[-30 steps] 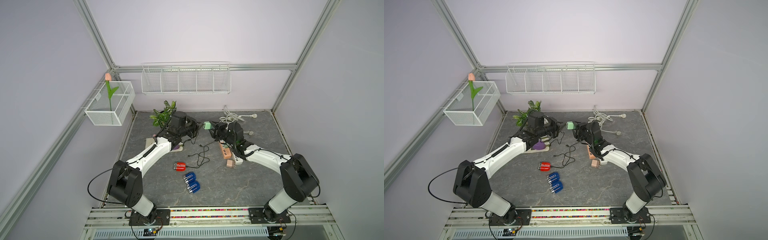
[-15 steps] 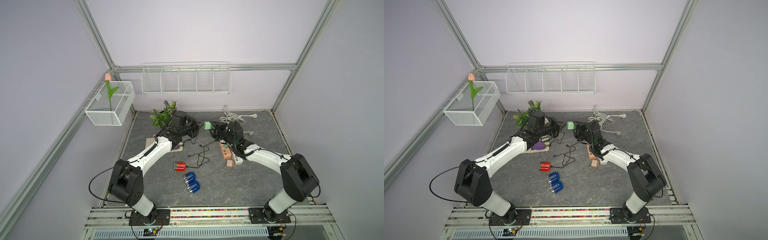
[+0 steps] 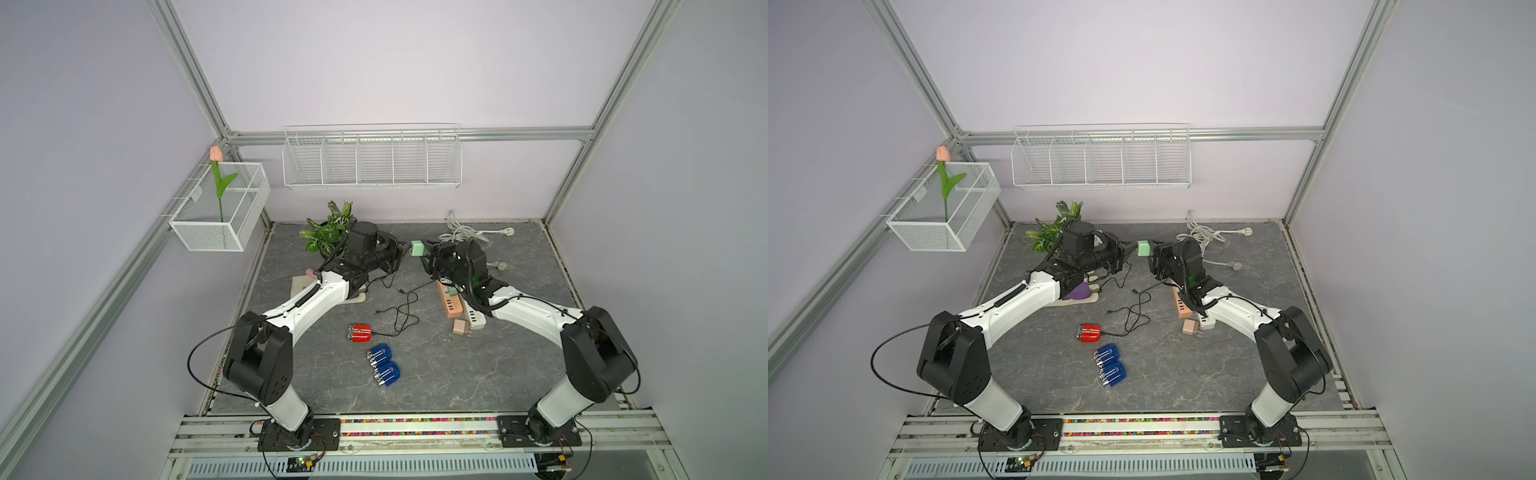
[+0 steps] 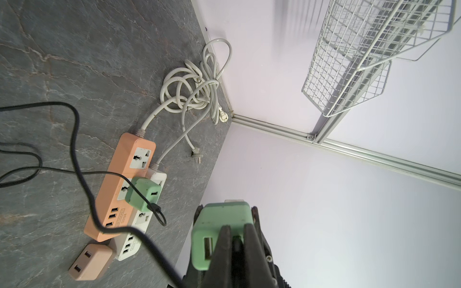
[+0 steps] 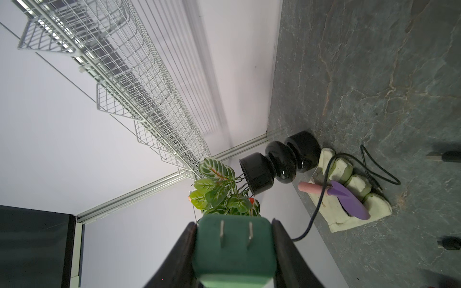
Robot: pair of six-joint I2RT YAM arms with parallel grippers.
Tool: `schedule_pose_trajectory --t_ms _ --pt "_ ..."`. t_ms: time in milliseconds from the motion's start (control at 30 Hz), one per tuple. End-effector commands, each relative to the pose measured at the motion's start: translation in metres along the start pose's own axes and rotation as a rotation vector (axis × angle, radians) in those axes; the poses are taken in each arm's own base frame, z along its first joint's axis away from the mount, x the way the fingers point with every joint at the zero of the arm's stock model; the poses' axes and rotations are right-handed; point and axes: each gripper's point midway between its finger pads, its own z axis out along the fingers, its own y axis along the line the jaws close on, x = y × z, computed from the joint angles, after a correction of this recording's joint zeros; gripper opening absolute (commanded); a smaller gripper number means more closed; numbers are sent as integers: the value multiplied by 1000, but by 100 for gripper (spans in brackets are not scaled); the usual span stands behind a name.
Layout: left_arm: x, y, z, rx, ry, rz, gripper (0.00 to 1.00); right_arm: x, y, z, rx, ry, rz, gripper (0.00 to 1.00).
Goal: Charge the electric shaver
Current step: Insert the charging cable into the plug.
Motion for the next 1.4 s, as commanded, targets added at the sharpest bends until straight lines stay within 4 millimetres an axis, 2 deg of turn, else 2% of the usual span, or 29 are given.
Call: schedule_pose_trajectory --t_ms 0,200,233,267,367,400,500,667,867,967,1067,1233,1367 --pt "34 13 14 -66 133 15 0 84 34 -7 -67 319 -42 7" --pt "41 14 18 -88 184 49 0 80 28 -3 -29 312 -30 7" --pt "41 16 15 -99 184 69 4 75 24 -3 -6 298 -19 7" --pt "41 15 12 -106 181 94 14 70 19 -4 20 284 -5 7" --pt "34 23 -7 -179 137 195 54 47 0 -10 153 242 50 7" --pt "30 26 -15 -198 116 228 63 40 -6 -12 202 237 63 7" --pt "24 22 -34 -198 68 355 74 21 -17 -20 289 226 78 7" --pt "20 26 -50 -251 68 588 75 5 -29 -32 382 281 108 7" --pt "12 13 -65 -256 20 864 75 -10 -38 -48 440 365 146 7" --pt "24 2 -55 -131 68 983 75 -9 -38 -52 457 429 163 7" --pt "41 -6 -40 -36 166 1020 74 -8 -39 -56 480 460 159 7" --pt "65 -2 -18 -16 279 1068 69 -7 -36 -54 483 470 167 7" --pt "70 5 -7 -37 292 1068 66 -7 -32 -50 463 477 182 7"
